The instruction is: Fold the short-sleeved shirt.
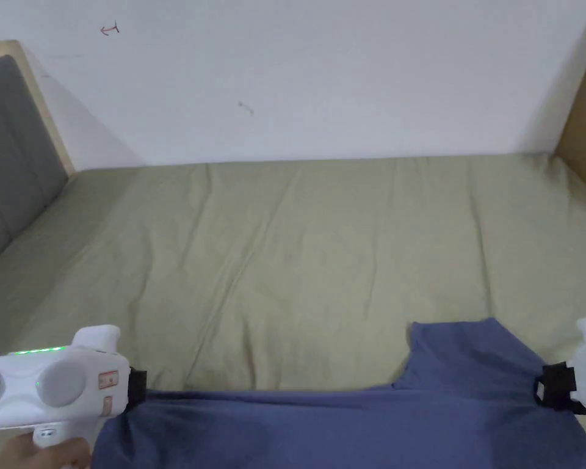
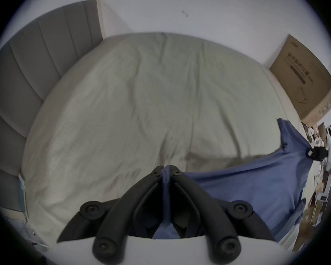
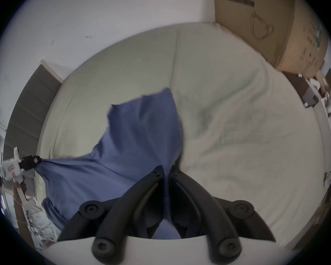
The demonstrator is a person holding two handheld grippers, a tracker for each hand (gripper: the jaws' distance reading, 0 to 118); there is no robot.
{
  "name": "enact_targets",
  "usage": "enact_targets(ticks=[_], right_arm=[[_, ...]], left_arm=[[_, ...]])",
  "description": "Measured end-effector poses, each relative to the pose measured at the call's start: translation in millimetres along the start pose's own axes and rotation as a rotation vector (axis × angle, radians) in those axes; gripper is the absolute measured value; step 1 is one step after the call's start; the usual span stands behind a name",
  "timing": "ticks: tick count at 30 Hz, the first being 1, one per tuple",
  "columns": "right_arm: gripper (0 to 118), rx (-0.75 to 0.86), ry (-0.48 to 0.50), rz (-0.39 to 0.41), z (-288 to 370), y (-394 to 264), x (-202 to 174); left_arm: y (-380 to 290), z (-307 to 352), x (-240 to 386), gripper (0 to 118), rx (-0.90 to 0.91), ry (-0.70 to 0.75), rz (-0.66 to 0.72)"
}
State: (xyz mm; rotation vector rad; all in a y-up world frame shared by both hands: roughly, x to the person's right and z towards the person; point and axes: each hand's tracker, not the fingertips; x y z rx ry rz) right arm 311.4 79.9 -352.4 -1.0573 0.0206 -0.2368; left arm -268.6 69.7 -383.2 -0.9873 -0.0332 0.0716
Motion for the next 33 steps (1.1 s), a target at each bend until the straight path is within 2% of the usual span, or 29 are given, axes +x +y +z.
enact_targets(ticks=[5, 10, 15, 17, 18, 19, 20, 21, 22, 23, 25, 26, 28, 29, 30, 32, 33], right_arm=[[4, 0.06, 0.043, 0.005, 73, -35, 1], [4, 0.086, 0.085, 0.003, 137, -107, 11], [4, -0.006, 0.045, -0.005, 142, -201, 19], [4, -0.043, 0.05, -0.068, 129, -233, 23], [4, -0.035, 0.033, -0.055, 121, -248, 22], [5, -0.011, -0.028, -0.032, 113, -262, 18], [13, 0.017, -0.068, 0.0, 108, -271, 16], [48, 0.031, -0.099, 0.022, 102, -277, 14], [78, 0.01, -0.15, 0.017, 99, -279, 11], [87, -0.014, -0.189, -0.011, 100, -278, 8], [87, 0.039, -0.117, -0.05, 109, -274, 16], [87, 0.087, -0.124, -0.054, 116, -271, 12], [86, 0.168, -0.115, -0.018, 130, -263, -5], [83, 0.216, -0.076, 0.008, 145, -262, -20], [67, 0.273, -0.027, 0.038, 154, -260, -34], [22, 0.357, 0.065, 0.076, 166, -256, -62], [8, 0.345, 0.094, 0.121, 167, -255, -80]], left_arm=[[-30, 84, -4, 3, 0.103, -0.023, -0.017], [-96, 151, -11, 3, 0.149, -0.039, -0.008], [-184, 151, -24, 3, 0.054, -0.065, 0.027], [-211, 135, -31, 3, 0.004, -0.052, 0.053], [-224, 128, -36, 9, 0.014, -0.065, 0.073], [-232, 124, -39, 23, -0.004, -0.056, 0.12], [-237, 116, -47, 48, -0.019, -0.036, 0.157], [-241, 113, -51, 93, -0.028, -0.016, 0.179], [-243, 113, -54, 112, -0.038, -0.016, 0.202], [-245, 119, -57, 116, -0.028, -0.031, 0.233], [-244, 138, -64, 112, 0.035, -0.088, 0.265], [-243, 144, -68, 112, 0.054, -0.097, 0.283], [-241, 159, -75, 111, 0.085, -0.107, 0.324], [-241, 165, -79, 104, 0.095, -0.122, 0.355], [-243, 172, -82, 77, 0.115, -0.146, 0.39], [-251, 187, -79, 8, 0.162, -0.203, 0.443], [-256, 188, -78, 0, 0.159, -0.215, 0.463]])
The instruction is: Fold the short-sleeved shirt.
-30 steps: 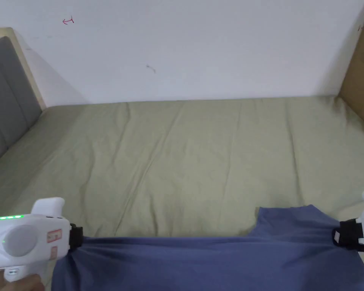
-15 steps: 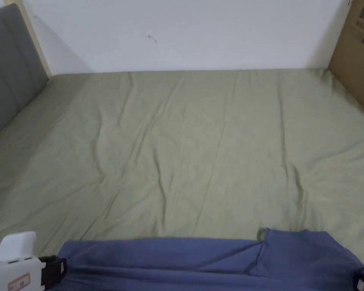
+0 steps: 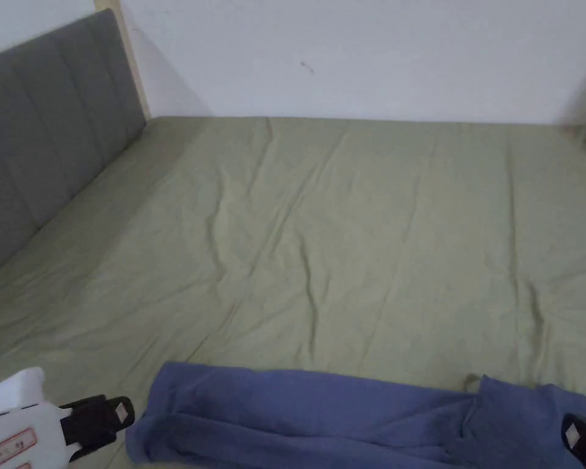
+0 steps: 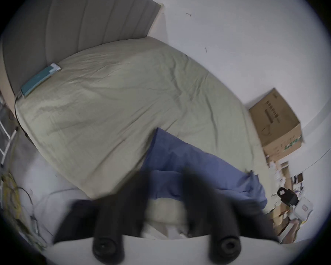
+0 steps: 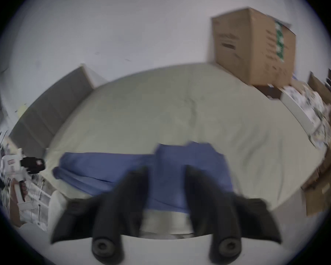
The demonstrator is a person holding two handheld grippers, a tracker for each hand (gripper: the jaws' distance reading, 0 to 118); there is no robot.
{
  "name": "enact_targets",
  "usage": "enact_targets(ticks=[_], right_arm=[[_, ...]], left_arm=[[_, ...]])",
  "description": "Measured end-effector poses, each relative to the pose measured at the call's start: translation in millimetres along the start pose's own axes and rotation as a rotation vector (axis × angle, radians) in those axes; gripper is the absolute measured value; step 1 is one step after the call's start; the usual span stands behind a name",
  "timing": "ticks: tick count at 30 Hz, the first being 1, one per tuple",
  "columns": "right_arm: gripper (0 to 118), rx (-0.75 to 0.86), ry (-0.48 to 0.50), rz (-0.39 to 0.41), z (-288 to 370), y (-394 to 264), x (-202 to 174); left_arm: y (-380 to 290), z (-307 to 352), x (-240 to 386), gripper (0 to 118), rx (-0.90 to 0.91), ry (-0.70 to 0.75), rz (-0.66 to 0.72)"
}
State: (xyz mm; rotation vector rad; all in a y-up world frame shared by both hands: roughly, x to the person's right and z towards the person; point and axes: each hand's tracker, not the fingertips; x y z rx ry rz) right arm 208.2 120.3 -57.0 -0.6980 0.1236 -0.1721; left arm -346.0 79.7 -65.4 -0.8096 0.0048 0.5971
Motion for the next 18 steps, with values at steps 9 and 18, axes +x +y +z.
enact_targets(ticks=[9, 18], right_arm=[[2, -0.122, 0.213, 0.137, -48, 0, -94], [2, -0.272, 0.249, 0.125, -70, -23, -114]], left_arm=[[-25, -9, -39, 23, 0.039, -0.096, 0.232], [-15, -83, -86, 112, -0.066, -0.25, 0.407]])
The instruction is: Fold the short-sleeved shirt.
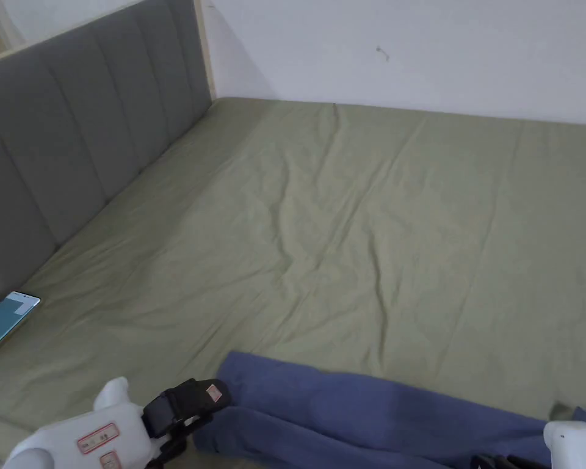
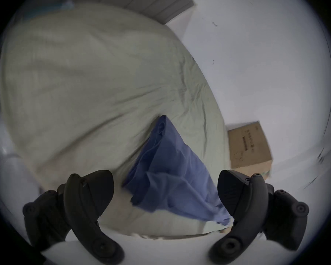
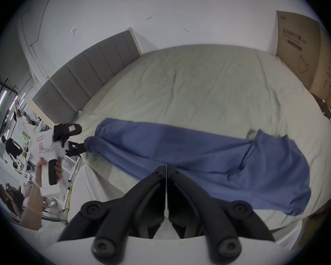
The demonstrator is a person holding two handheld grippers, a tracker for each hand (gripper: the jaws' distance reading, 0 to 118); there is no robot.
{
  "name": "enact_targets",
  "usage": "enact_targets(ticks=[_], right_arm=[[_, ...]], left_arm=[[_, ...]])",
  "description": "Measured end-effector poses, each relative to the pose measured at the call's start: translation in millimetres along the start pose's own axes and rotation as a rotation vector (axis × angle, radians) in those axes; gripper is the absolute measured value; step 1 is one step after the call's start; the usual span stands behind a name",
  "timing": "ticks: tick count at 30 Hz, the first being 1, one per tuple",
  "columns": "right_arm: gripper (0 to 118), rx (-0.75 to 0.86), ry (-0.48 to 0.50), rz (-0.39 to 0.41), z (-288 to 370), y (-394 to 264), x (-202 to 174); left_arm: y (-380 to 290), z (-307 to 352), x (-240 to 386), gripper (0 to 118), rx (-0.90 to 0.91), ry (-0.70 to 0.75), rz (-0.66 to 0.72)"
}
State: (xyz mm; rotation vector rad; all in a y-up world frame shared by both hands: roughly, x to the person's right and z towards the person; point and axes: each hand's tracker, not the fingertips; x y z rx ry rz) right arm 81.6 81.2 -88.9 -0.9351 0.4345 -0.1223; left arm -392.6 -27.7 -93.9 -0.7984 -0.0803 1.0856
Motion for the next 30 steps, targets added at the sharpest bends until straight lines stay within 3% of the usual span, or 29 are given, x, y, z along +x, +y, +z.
enact_targets(ticks=[2, 4, 5, 6, 7, 8, 9, 10, 11, 15, 19, 24, 27, 30], right_arm=[[2, -0.02, 0.001, -0.008, -3, -2, 0], [2, -0.043, -0.011, 0.0, -6, -4, 1], [2, -0.049, -0.018, 0.004, -6, -5, 1], [2, -0.057, -0.022, 0.007, -5, -5, 0], [2, -0.063, -0.022, 0.007, -5, -5, 1], [2, -0.069, -0.021, 0.006, -5, -6, 2], [2, -0.073, -0.022, 0.005, -5, -6, 3], [2, -0.076, -0.026, 0.004, -4, -6, 4], [2, -0.078, -0.033, 0.003, -3, -6, 5], [2, -0.064, -0.031, -0.034, 4, -7, 16], [2, -0.041, -0.051, -0.068, 12, -9, 28], [2, 0.024, -0.07, -0.139, 28, -17, 49], [2, 0.062, -0.085, -0.206, 38, -27, 66], [2, 0.086, -0.118, -0.28, 49, -39, 84]], left_arm=[[-1, -19, -17, 112, -0.041, -0.109, 0.168], [-2, -25, -35, 109, 0.032, -0.241, 0.312], [-3, -26, -35, 98, 0.059, -0.285, 0.373], [-1, -27, -38, 49, 0.059, -0.259, 0.393], [1, -30, -38, 8, 0.054, -0.159, 0.357], [2, -39, -36, 9, 0.022, 0.044, 0.265], [-4, -47, -32, 9, 0.004, 0.093, 0.183], [-4, -42, -27, 9, 0.048, -0.064, 0.197], [-2, -34, -19, 9, 0.028, -0.018, 0.227], [3, -22, 19, 9, 0.017, 0.127, 0.021], [1, -4, 87, 9, 0.048, 0.067, -0.174], [-34, -2, 201, 9, -0.004, 0.043, -0.54], [-68, -25, 247, 9, -0.114, -0.053, -0.66], [-106, -70, 270, 9, -0.252, -0.122, -0.69]])
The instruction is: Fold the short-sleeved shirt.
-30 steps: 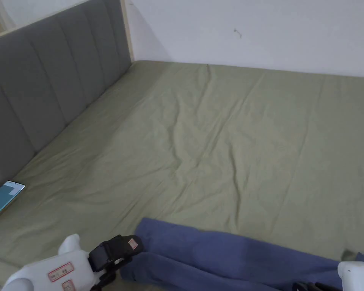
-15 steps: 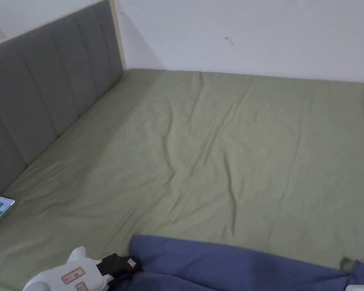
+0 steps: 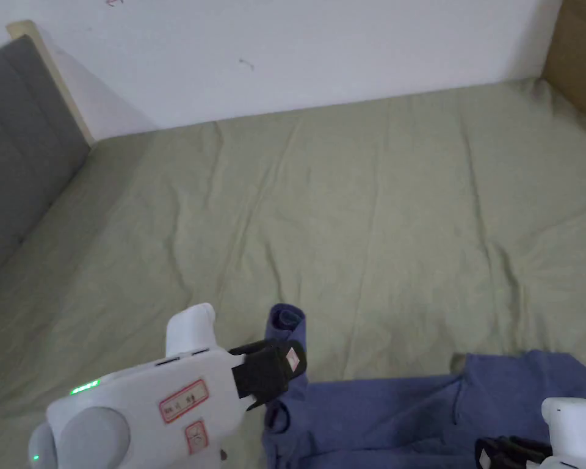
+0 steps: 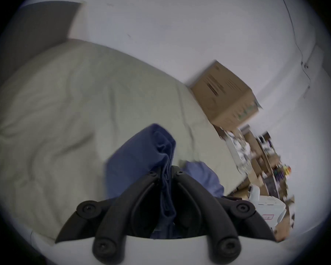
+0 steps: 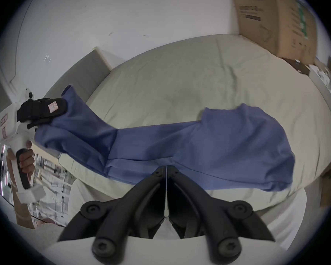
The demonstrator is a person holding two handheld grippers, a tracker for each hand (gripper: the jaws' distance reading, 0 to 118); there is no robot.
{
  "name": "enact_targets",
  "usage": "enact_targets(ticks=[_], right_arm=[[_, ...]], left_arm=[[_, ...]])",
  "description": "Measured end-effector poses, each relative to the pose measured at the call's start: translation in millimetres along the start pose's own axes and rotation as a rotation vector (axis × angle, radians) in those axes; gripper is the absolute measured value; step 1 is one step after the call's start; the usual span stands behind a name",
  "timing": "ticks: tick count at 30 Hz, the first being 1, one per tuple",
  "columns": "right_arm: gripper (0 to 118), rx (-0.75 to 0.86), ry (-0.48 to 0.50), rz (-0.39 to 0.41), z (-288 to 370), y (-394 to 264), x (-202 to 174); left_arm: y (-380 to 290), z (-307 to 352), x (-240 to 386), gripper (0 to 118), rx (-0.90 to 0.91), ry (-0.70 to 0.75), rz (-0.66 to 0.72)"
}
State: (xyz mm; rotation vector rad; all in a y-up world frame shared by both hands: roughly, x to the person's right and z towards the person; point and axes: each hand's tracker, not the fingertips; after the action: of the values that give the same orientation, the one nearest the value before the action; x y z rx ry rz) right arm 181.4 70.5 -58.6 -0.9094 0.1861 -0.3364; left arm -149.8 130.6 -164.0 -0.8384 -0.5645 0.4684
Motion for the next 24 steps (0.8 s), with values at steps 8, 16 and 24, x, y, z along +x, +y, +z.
enact_targets(ticks=[8, 16, 24], right_arm=[[2, 0.042, -0.096, -0.177, 27, -23, 59], [2, 0.054, -0.128, -0.234, 38, -29, 79], [2, 0.043, -0.106, -0.188, 29, -31, 66]], left_arm=[[-41, -132, 26, 116, -0.273, -0.063, 0.067], [-25, -82, 1, 66, -0.158, -0.036, 0.132], [-55, -105, -8, 2, -0.293, 0.007, 0.117]])
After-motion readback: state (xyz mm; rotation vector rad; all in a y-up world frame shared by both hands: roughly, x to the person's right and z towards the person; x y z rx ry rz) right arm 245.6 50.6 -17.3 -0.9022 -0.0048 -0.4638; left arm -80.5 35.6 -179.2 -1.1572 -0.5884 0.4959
